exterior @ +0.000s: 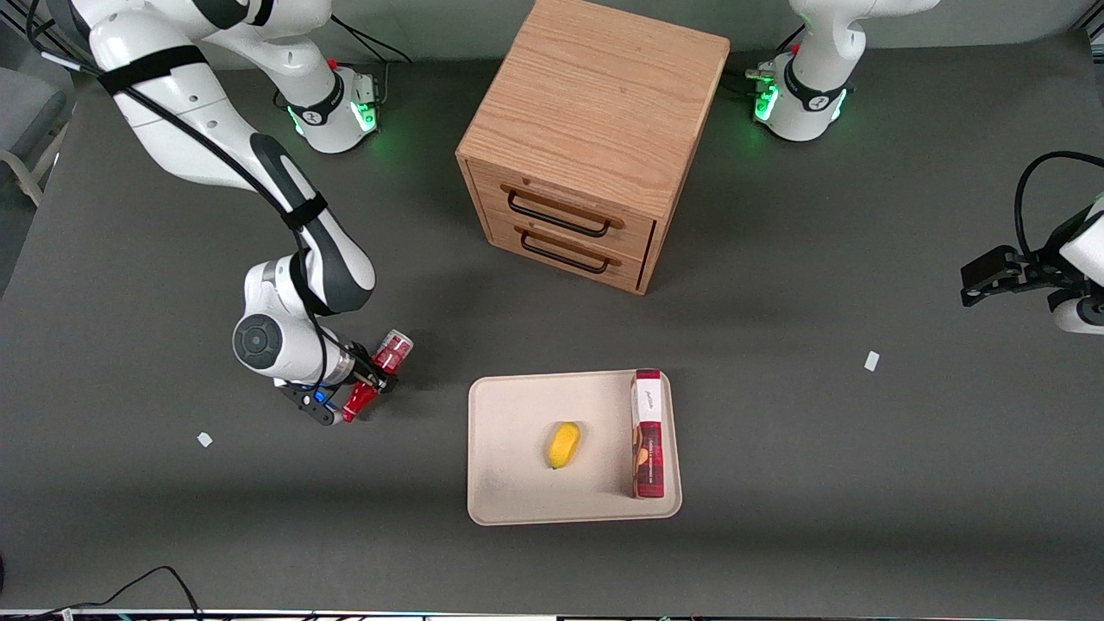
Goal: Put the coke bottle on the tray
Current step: 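Carry the bottle over the white tray beside the lemon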
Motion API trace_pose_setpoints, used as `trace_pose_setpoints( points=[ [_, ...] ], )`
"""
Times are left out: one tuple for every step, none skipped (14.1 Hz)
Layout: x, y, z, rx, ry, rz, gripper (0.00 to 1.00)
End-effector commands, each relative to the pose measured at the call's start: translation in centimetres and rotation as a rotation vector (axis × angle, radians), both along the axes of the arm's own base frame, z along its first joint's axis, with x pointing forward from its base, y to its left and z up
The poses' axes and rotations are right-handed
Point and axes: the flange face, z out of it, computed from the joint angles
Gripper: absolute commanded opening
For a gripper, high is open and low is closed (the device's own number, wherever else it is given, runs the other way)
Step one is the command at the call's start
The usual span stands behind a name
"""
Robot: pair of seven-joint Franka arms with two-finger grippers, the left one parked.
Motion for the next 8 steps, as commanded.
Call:
trace_pose_setpoints(
  points=[
    [0.0, 1.1, 9.0, 0.003, -0.045, 0.106, 0.00],
    [0.5, 1.9, 11.6, 0.013, -0.079, 0.143, 0.00],
    [1.2, 3.3, 14.2, 0.033, -0.117, 0.204, 0.00],
    [2.2, 4.7, 16.8, 0.052, -0.144, 0.263, 0.00],
    [3.4, 5.4, 19.4, 0.066, -0.168, 0.299, 0.00],
    [5.0, 5.8, 21.0, 0.082, -0.185, 0.320, 0.00],
    [6.0, 7.3, 21.9, 0.110, -0.192, 0.362, 0.00],
    [7.1, 8.5, 21.5, 0.140, -0.207, 0.390, 0.00]
  ],
)
